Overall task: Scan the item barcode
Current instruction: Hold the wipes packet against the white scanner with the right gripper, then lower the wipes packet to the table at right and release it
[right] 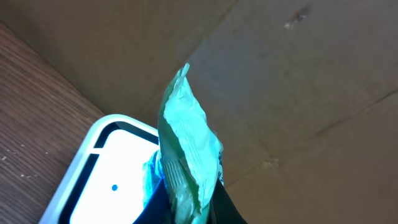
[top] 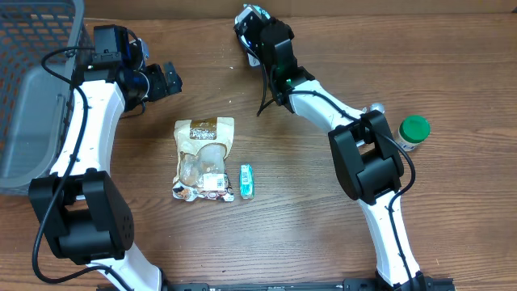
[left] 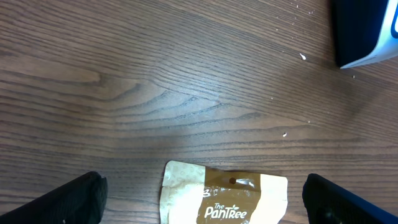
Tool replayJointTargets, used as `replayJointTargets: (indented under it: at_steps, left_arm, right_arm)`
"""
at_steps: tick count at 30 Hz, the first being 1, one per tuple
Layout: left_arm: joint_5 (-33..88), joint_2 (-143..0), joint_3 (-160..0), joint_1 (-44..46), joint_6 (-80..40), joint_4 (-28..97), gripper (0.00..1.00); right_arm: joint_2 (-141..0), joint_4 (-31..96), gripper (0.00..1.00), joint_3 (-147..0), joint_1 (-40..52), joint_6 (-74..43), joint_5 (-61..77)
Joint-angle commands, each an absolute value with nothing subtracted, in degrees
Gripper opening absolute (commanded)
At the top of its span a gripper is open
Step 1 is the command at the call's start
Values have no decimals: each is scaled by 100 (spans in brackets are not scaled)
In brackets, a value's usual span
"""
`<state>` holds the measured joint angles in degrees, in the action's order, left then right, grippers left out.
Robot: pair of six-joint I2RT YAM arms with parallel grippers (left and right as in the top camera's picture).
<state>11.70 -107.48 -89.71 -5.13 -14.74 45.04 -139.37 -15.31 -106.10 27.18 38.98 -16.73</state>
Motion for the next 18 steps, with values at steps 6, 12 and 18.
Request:
replayJointTargets:
  at_steps: [6, 12, 18]
  left_arm:
    - [1138, -10722, -9015, -513, -1413, 4501, 100]
    - [1140, -10724, -9015, -513, -1413, 4501, 100]
    - [1140, -10722, -9015, -513, -1413, 4501, 100]
  right_arm:
    - [-13965, -1135, 4, -10652, 2877, 3701, -1531]
    - [-13950, -1302, 4, -10654, 2877, 3704, -1533]
    - [-13570, -1310, 4, -10654, 2875, 3618, -1538]
